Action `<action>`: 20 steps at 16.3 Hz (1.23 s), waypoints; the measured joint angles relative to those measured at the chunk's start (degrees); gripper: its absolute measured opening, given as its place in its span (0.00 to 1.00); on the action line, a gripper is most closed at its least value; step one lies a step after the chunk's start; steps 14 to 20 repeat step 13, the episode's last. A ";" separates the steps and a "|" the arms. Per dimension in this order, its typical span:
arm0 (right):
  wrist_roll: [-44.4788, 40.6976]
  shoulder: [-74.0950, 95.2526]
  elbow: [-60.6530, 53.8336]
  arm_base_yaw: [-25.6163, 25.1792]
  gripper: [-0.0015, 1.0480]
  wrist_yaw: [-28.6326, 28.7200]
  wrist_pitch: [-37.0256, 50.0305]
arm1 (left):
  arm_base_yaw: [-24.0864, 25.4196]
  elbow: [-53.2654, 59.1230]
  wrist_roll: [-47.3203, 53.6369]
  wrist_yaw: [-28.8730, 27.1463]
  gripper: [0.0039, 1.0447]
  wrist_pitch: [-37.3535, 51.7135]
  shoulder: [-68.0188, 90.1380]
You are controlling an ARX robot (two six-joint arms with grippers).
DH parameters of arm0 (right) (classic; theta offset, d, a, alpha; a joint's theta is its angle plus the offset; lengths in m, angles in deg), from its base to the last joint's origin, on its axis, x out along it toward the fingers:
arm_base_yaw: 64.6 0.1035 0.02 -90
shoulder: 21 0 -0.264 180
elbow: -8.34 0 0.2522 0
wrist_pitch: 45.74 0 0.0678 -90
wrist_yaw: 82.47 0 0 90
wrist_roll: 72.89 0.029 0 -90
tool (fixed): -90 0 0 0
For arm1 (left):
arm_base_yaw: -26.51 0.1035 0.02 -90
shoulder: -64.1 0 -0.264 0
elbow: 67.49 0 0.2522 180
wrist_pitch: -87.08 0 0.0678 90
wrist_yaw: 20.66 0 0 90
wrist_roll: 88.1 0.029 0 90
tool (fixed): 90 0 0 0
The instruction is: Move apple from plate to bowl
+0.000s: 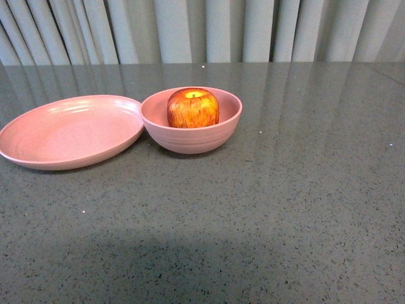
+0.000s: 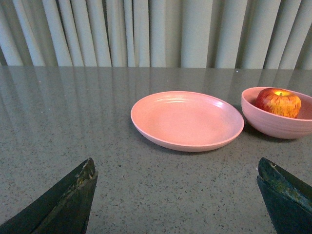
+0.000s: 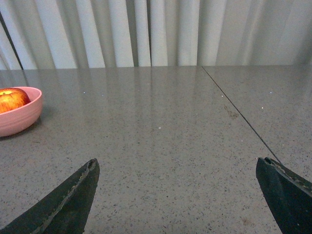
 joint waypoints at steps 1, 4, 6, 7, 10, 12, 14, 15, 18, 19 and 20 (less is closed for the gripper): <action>0.00 0.00 0.00 0.00 0.94 0.00 0.00 | 0.00 0.00 0.00 0.00 0.94 0.00 0.00; 0.00 0.00 0.00 0.00 0.94 0.00 0.00 | 0.00 0.00 0.00 0.00 0.94 0.00 0.00; 0.00 0.00 0.00 0.00 0.94 0.00 0.00 | 0.00 0.00 0.00 0.00 0.94 0.00 0.00; 0.00 0.00 0.00 0.00 0.94 0.00 0.00 | 0.00 0.00 0.00 0.02 0.94 0.00 0.00; 0.00 0.00 0.00 0.00 0.94 0.00 0.00 | 0.00 0.00 0.00 0.00 0.94 0.00 0.00; 0.00 0.00 0.00 0.00 0.94 0.00 0.00 | 0.00 0.00 0.00 0.00 0.94 0.00 0.00; 0.00 0.00 0.00 0.00 0.94 0.00 0.00 | 0.00 0.00 0.00 0.00 0.94 0.00 0.00; 0.00 0.00 0.00 0.00 0.94 0.00 0.00 | 0.00 0.00 0.00 0.00 0.94 0.00 0.00; 0.00 0.00 0.00 0.00 0.94 0.00 0.00 | 0.00 0.00 0.00 0.00 0.94 0.00 0.00; 0.00 0.00 0.00 0.00 0.94 0.00 0.00 | 0.00 0.00 0.00 0.00 0.94 0.00 0.00; 0.00 0.00 0.00 0.00 0.94 0.00 0.00 | 0.00 0.00 0.00 0.00 0.94 0.00 0.00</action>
